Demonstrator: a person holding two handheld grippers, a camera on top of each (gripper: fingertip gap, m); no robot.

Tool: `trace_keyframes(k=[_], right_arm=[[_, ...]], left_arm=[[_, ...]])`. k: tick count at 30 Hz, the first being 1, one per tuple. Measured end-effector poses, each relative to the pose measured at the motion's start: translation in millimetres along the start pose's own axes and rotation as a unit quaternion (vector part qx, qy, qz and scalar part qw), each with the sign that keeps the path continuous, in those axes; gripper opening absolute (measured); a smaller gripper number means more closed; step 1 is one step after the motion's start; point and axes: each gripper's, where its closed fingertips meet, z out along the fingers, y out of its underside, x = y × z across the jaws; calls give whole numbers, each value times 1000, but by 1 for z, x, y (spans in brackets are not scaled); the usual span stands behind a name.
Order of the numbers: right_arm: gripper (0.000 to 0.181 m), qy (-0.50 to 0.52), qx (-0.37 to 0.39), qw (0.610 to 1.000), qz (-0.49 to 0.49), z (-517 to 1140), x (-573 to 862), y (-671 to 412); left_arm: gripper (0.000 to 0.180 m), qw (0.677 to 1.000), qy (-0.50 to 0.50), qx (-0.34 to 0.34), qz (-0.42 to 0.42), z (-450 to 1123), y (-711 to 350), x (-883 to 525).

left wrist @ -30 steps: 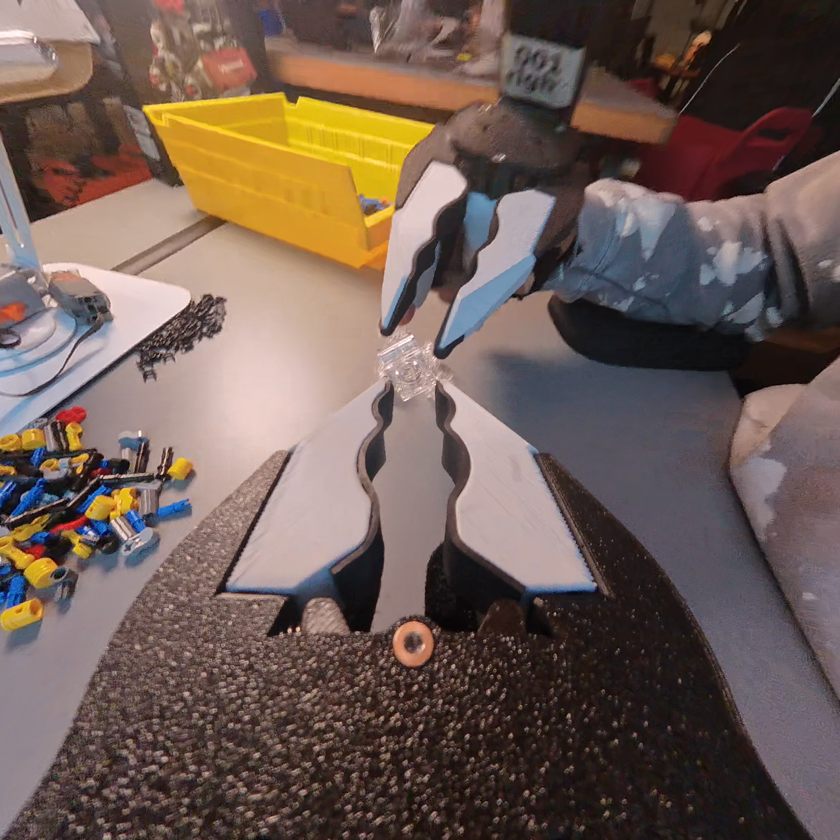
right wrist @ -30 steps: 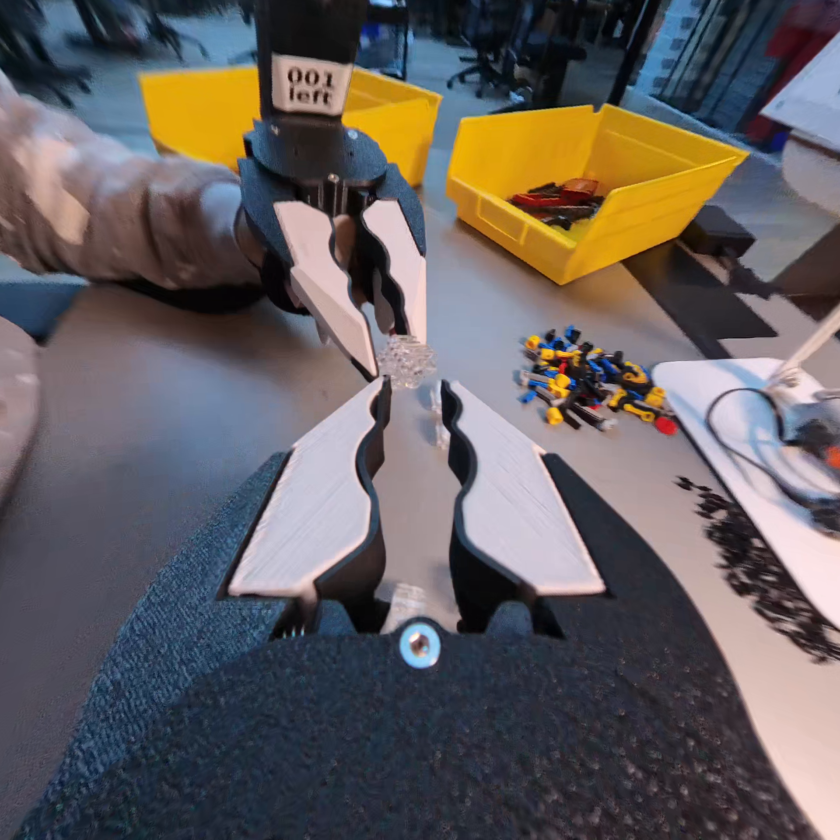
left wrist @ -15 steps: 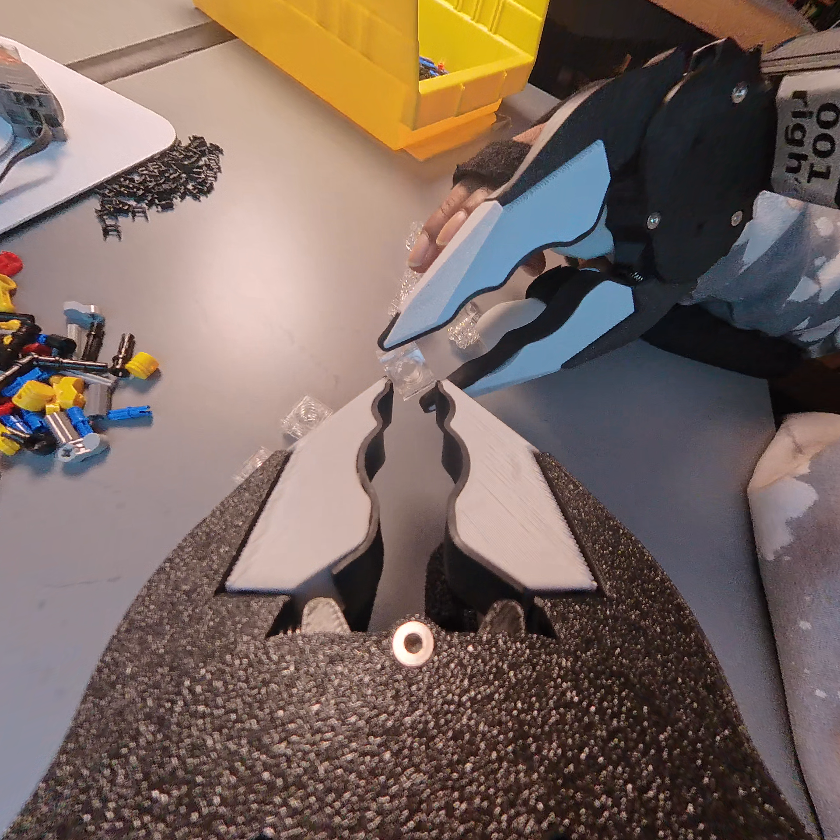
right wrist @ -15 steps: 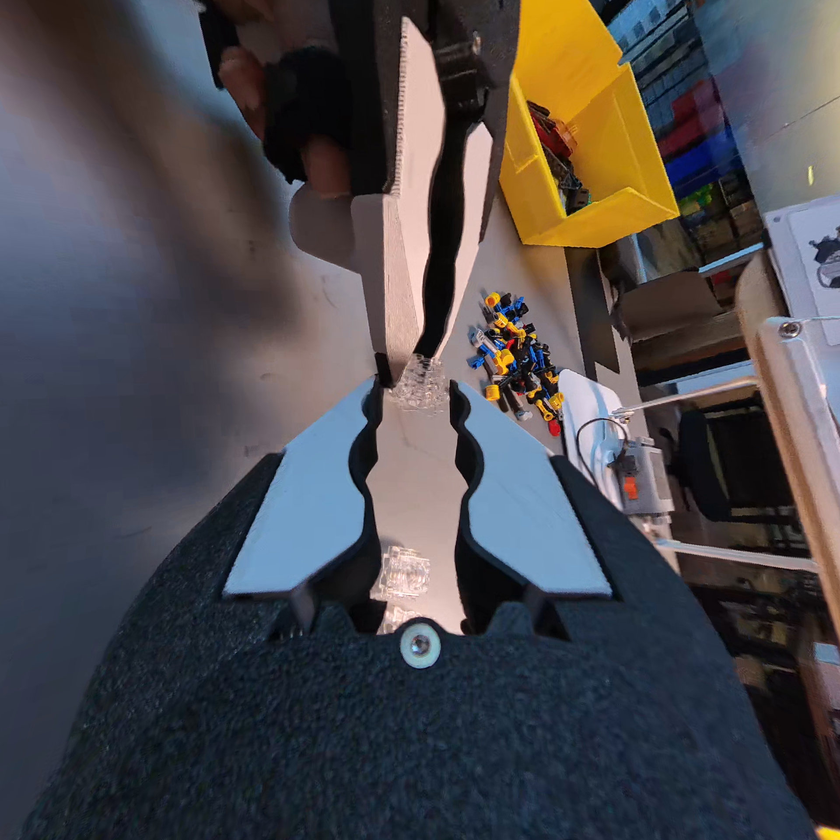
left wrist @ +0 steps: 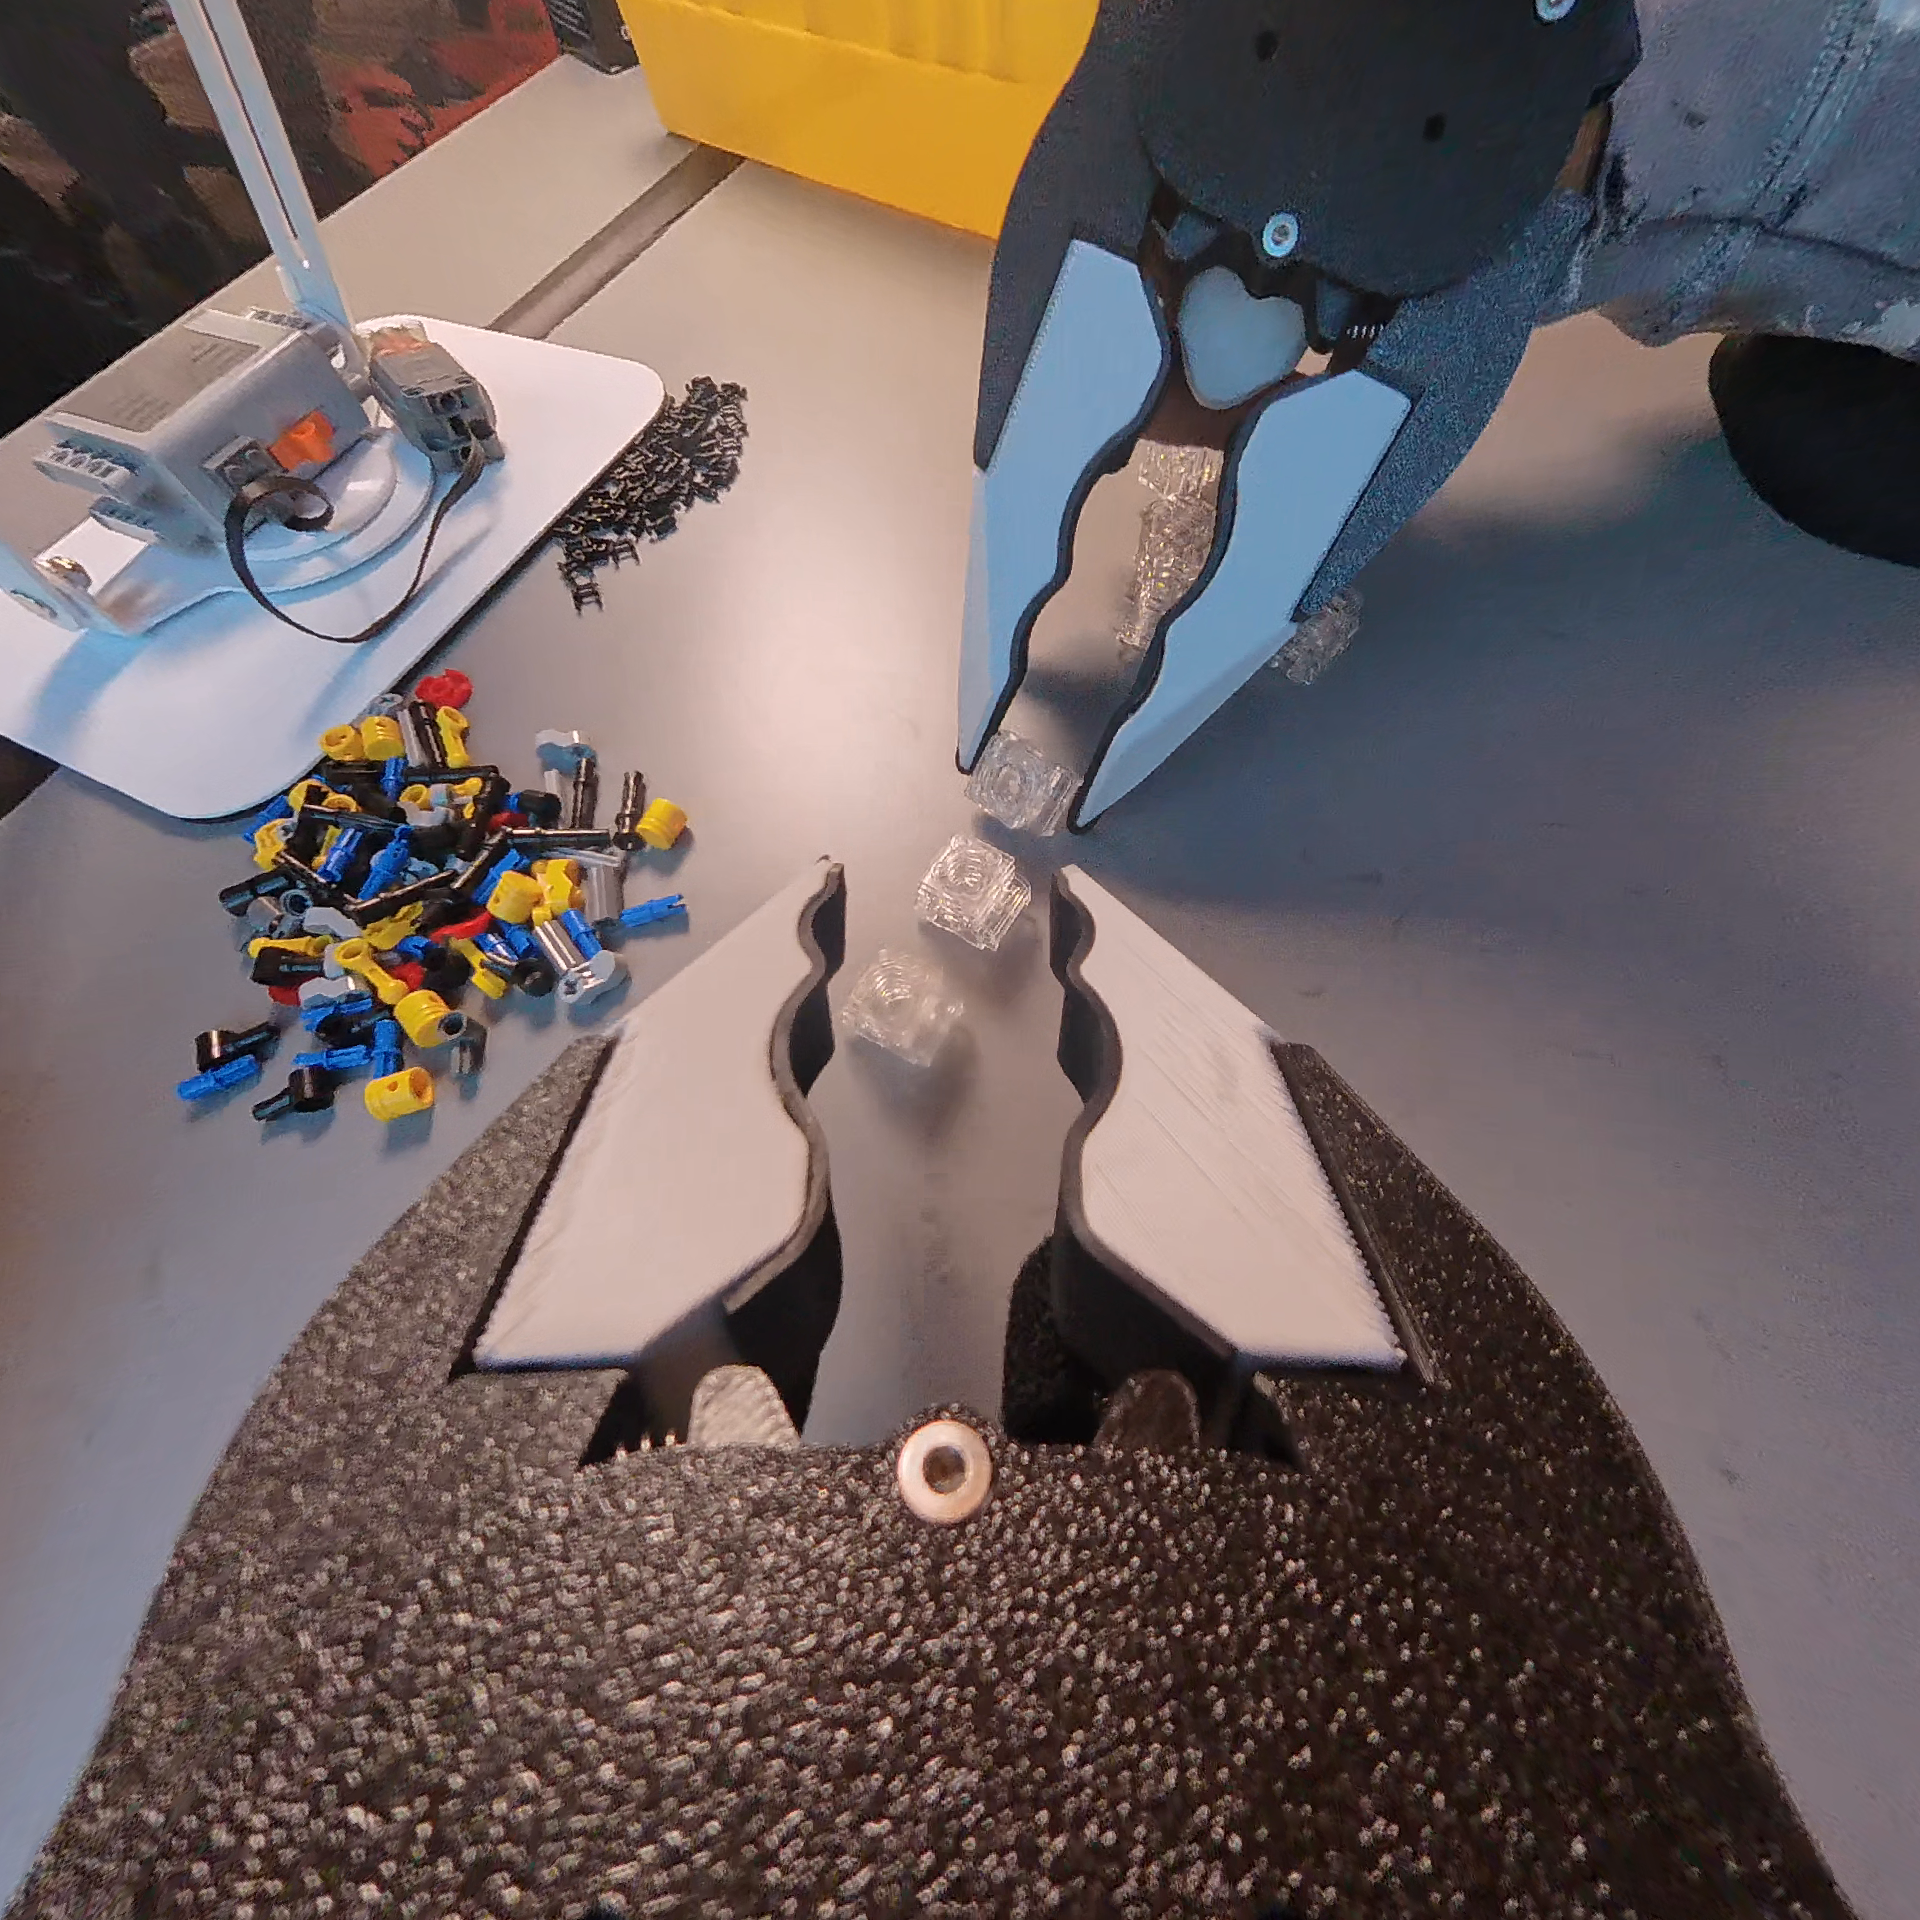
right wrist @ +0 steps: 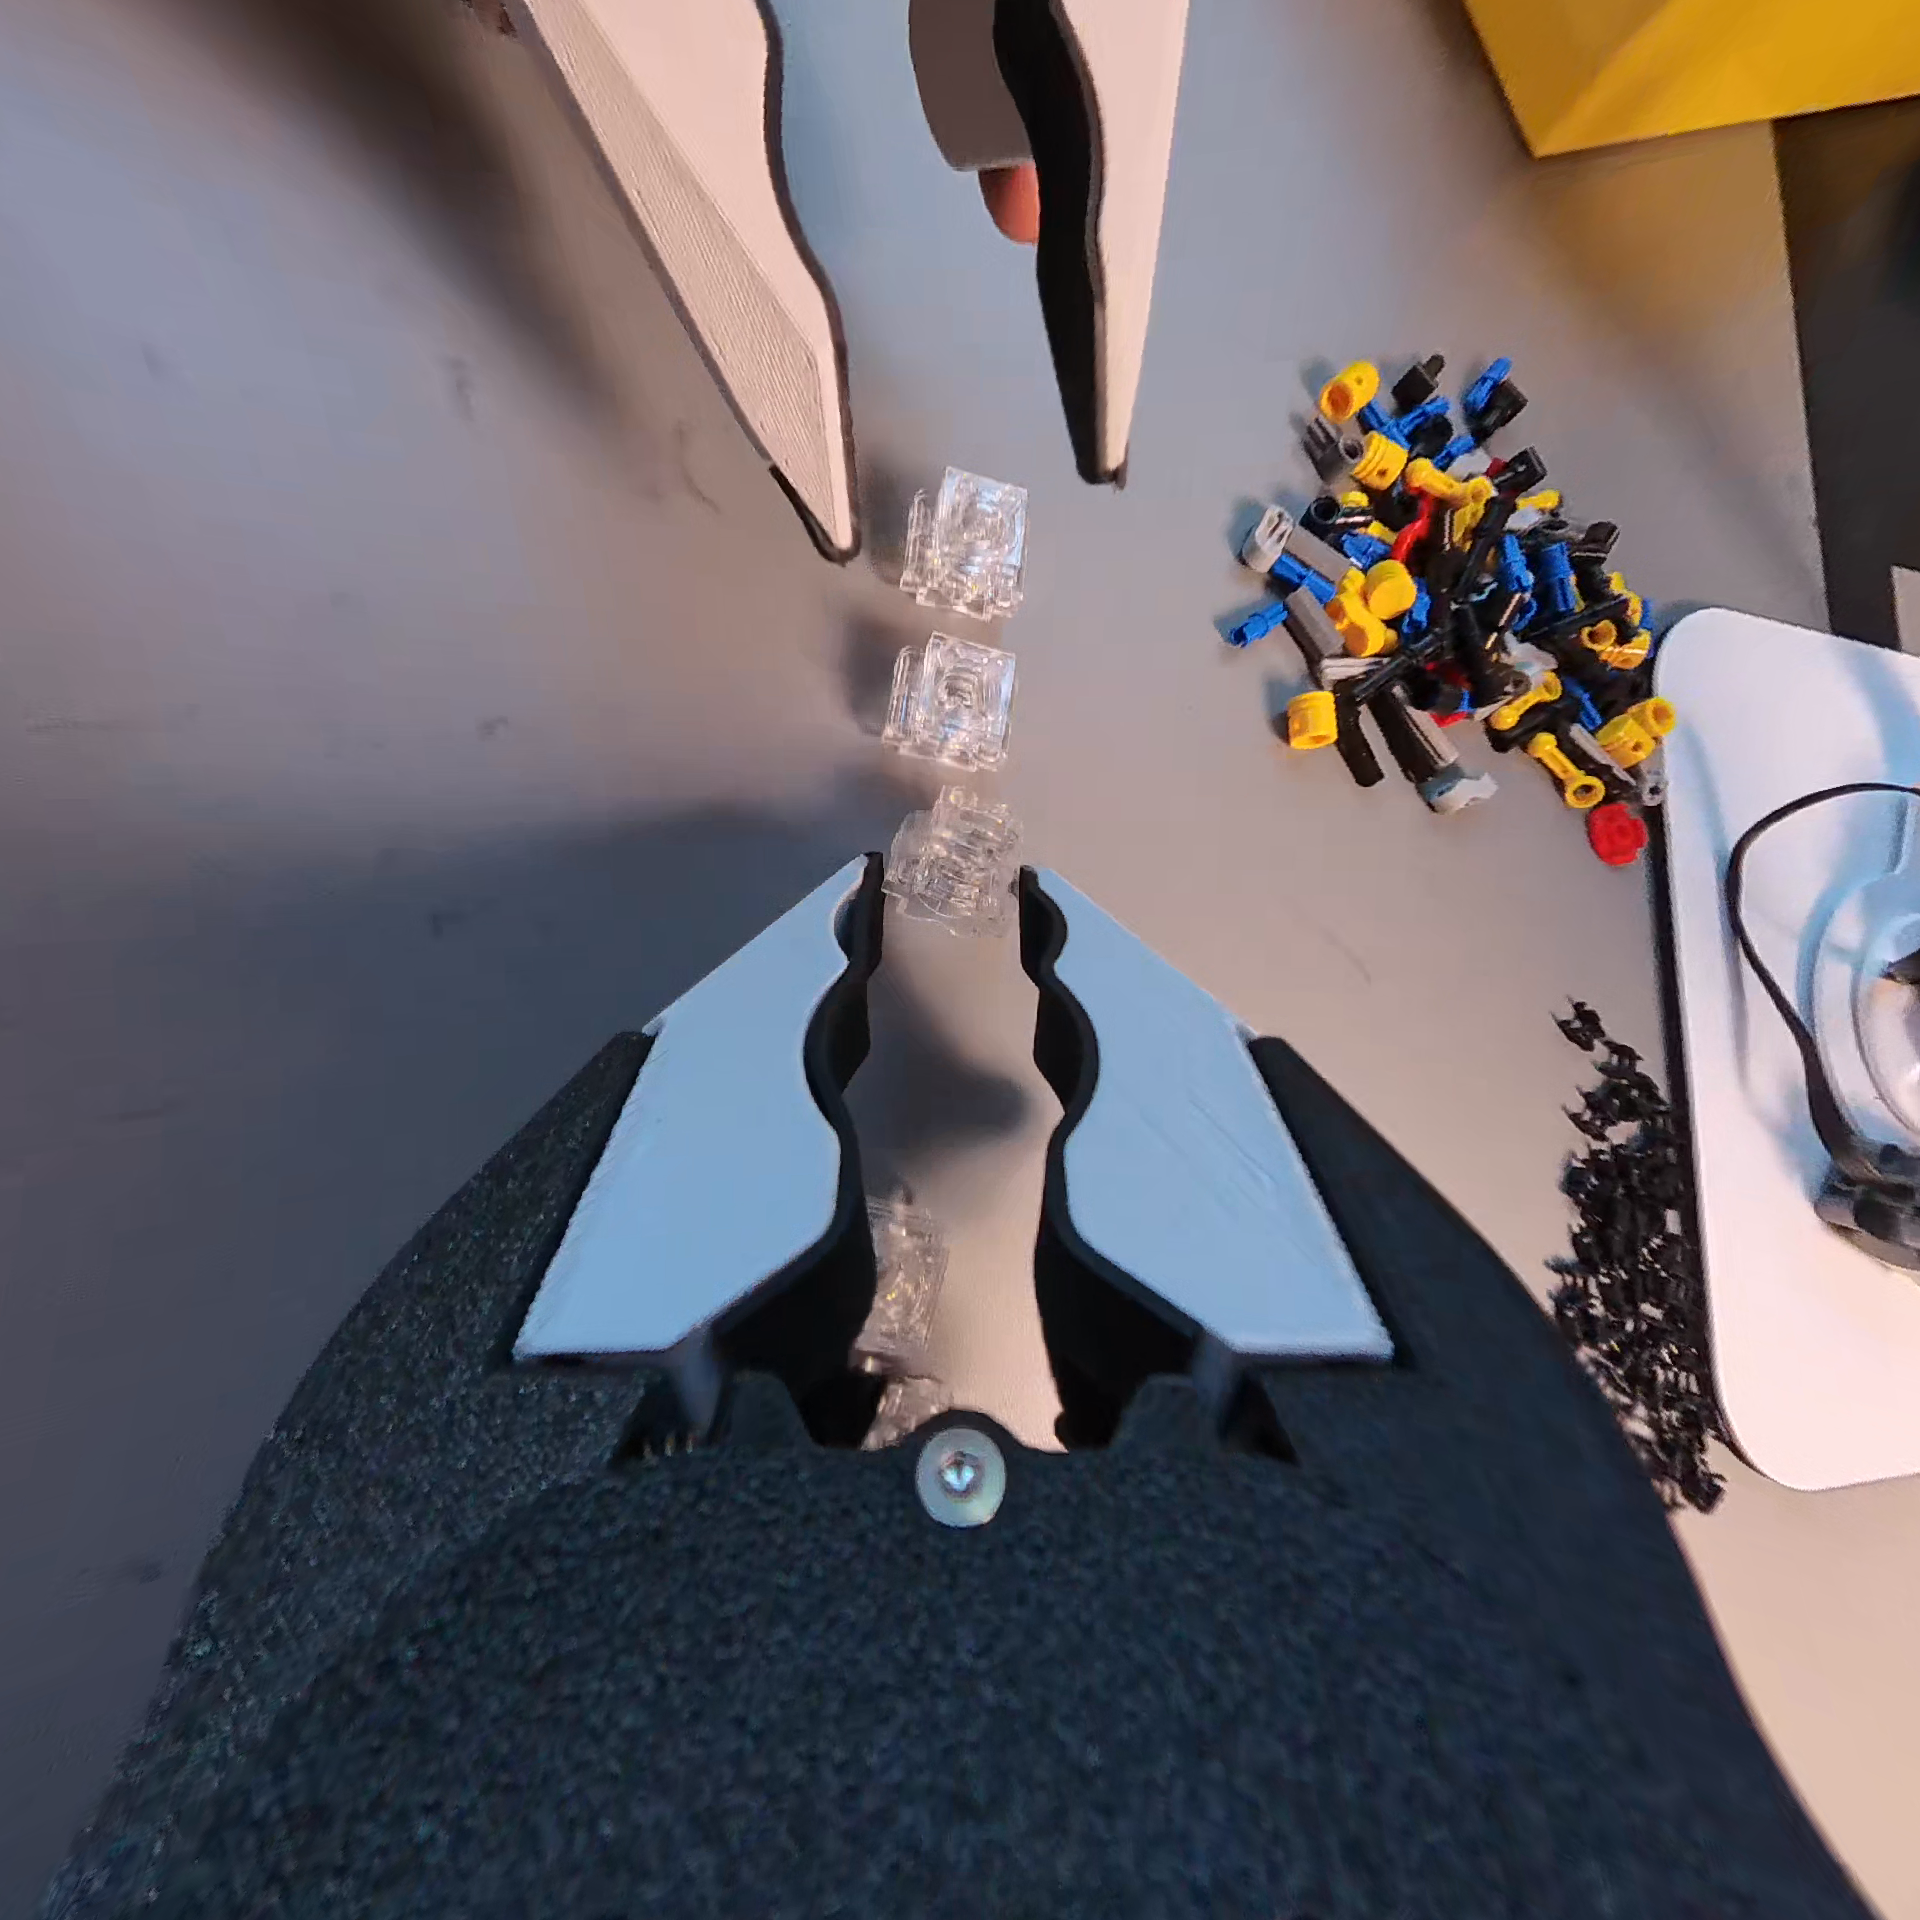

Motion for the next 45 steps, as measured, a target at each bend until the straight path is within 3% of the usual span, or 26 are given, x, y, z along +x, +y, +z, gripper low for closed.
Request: trace_keyframes(k=[9, 12, 20, 22, 24, 27, 30, 32, 37, 40, 45], right_arm=[[37, -21, 4, 998, 58, -13, 1, 3], [37, -25, 15, 995, 97, -13, 2, -10], [25, -10, -63, 989, 130, 6, 7, -5], [24, -6, -53, 991, 126, 3, 7, -4], [24, 15, 3, 993, 121, -10, 13, -14], [24, 20, 213, 972, 99, -54, 6, -62], [24, 2, 393, 910, 132, -104, -5, -102], [24, 20, 440, 888, 131, -120, -9, -114], [25, 62, 429, 898, 71, -121, -25, -120], [24, 79, 402, 911, 48, -117, -28, -115], [27, 76, 289, 954, 39, -97, -27, -84]], left_arm=[[34, 1000, 12, -2, -2, 2, 3, 4], [34, 1000, 11, -5, -4, 2, 4, 3], [34, 1000, 3, -1, -9, -1, 3, -2], [34, 1000, 11, 8, -18, -3, 1, 0], [34, 998, 32, 27, -39, -4, -6, 5], [34, 984, 106, 100, -99, -11, -31, 23], [35, 941, 206, 215, -161, -32, -73, 45], [35, 901, 278, 270, -196, -50, -96, 59], [29, 858, 337, 300, -247, -62, -111, 70], [21, 864, 332, 286, -245, -58, -106, 70], [20, 915, 262, 211, -221, -32, -85, 65]])
